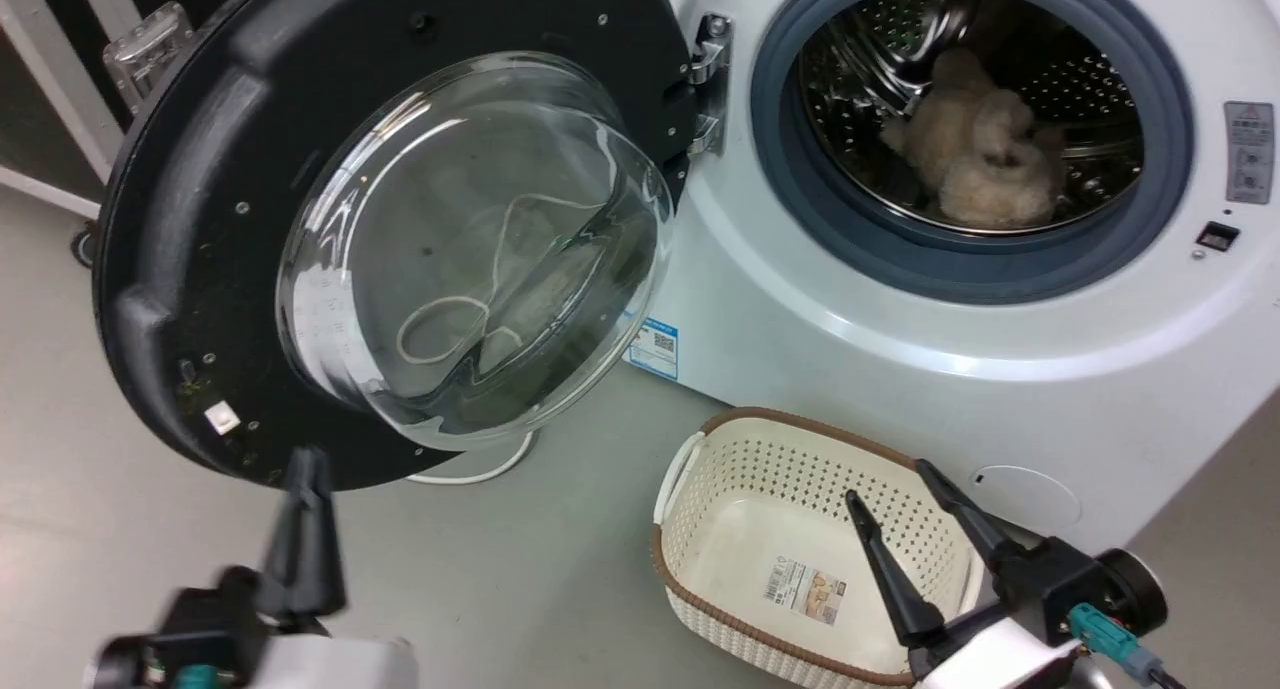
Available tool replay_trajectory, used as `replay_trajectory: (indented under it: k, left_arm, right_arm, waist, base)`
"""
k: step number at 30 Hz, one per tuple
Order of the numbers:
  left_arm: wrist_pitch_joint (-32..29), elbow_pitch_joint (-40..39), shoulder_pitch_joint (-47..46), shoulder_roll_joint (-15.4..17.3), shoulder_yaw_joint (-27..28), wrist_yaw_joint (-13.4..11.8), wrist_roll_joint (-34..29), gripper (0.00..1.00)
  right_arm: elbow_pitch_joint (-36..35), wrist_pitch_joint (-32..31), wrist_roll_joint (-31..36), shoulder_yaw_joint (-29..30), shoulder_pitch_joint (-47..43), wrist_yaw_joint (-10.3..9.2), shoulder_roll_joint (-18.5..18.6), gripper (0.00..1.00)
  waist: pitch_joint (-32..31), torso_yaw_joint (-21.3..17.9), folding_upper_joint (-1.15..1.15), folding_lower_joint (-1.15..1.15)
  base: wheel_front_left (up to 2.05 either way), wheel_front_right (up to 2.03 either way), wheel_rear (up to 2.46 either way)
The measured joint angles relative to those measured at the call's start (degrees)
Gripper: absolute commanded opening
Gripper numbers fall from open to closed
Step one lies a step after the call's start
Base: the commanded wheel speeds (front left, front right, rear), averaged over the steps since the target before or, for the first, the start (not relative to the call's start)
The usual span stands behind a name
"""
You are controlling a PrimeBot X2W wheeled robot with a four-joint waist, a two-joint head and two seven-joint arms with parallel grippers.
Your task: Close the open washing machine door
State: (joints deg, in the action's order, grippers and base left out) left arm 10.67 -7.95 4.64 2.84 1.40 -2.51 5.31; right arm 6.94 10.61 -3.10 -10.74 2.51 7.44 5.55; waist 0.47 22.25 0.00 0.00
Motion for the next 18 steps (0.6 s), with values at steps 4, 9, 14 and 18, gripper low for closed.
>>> replay_trajectory:
  k: [4,9,14,18]
  left_arm:
    - [0.5,-3.1,-2.7,0.0,3.8,1.6,2.7,0.00]
    - [1.1,-3.6,-8.7,1.3,13.2,4.0,8.5,0.00]
    - [-2.6,3.8,-17.2,6.7,20.8,4.8,18.7,0.00]
    - [-8.3,11.5,-25.0,12.4,27.0,3.5,26.3,0.00]
  right_arm:
    - [-0.4,0.6,0.1,1.4,-1.1,0.00,0.0,1.00]
    - [-1.2,1.1,0.5,1.3,-1.6,0.00,-0.1,1.00]
    - [-1.7,1.7,0.0,1.0,-1.4,0.00,0.7,1.00]
    - [-1.7,2.2,-0.4,0.4,-1.1,0.00,1.5,1.00]
  waist:
    - [0.5,0.8,0.00,0.00]
    - [1.9,0.3,0.00,0.00]
    - [4.3,-1.3,0.00,0.01]
    - [5.8,-2.7,0.00,0.01]
  base:
    - [0.00,0.00,0.00]
    - [0.00,0.00,0.00]
    - [0.00,0.00,0.00]
    - [0.00,0.00,0.00]
